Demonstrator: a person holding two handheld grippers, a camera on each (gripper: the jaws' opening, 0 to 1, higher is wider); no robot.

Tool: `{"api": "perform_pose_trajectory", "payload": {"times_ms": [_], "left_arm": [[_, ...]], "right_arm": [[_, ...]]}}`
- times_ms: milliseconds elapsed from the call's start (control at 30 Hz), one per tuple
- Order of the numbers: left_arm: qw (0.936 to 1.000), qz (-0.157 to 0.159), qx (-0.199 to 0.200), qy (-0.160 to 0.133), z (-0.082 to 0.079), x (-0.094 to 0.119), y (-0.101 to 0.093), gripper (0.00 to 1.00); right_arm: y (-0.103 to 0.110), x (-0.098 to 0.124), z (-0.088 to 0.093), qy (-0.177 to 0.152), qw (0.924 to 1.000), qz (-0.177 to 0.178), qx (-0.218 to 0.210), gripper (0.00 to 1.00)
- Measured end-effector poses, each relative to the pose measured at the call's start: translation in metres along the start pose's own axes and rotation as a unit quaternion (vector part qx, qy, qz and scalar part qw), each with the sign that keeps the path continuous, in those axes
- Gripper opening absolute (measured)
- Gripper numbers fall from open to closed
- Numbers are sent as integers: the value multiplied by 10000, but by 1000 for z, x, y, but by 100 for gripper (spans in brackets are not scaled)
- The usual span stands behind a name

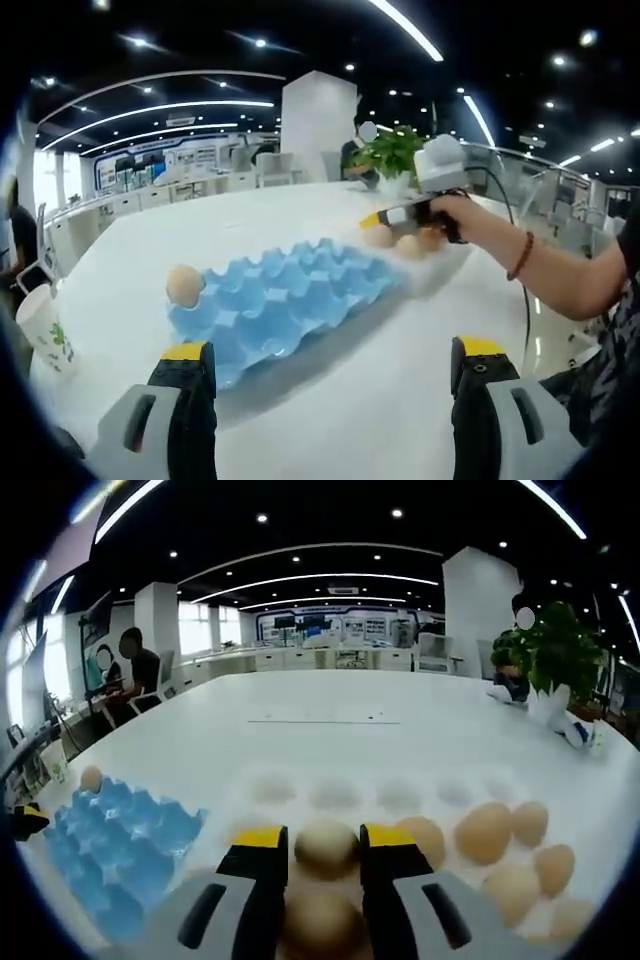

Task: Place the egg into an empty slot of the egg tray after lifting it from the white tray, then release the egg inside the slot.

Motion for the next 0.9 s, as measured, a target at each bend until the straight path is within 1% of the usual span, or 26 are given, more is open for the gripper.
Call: {"api": "perform_pose_trajectory", "payload": {"times_ms": [300, 433, 567, 600, 667, 700, 733, 800, 900], "left_arm": [[10000, 15, 12, 7, 3, 1, 1, 100], [10000, 30, -23, -40, 1, 2, -1, 100], [10000, 21, -42, -18, 2, 1, -1, 100], [10000, 12, -23, -15, 2, 1, -1, 100], [10000, 11, -20, -16, 2, 2, 0, 100], [10000, 1, -19, -18, 2, 2, 0, 100], [10000, -6, -20, -15, 2, 2, 1, 100], [10000, -8, -26, -10, 1, 2, 0, 100], [10000, 8, -31, -26, -1, 1, -1, 100]], "right_arm": [[-2, 0, 1, -8, 9996, 186, -188, 27], [-4, -1, 0, 33, 9992, 206, -348, 26], [-5, 0, -1, 15, 9988, 192, -445, 26], [-6, 0, -2, -31, 9982, 179, -574, 26], [-7, 1, -3, -81, 9979, 143, -624, 26], [-8, 3, -5, -239, 9976, 64, -652, 26], [-8, 6, -7, -316, 9970, 37, -702, 26], [-7, 10, -12, -454, 9964, -23, -722, 26], [-4, 14, -18, -534, 9964, -45, -656, 26]]}}
Point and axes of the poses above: the point that each gripper's makers call its tool centre point, and the gripper's own axes: x roughly backward along the fingers, y roughly to its left, z roughly out of its underside, the point moved 6 cm from there along x, roughly backward along the fingers, and after that the axes turned 1 degree about y, right-handed, at the moved point
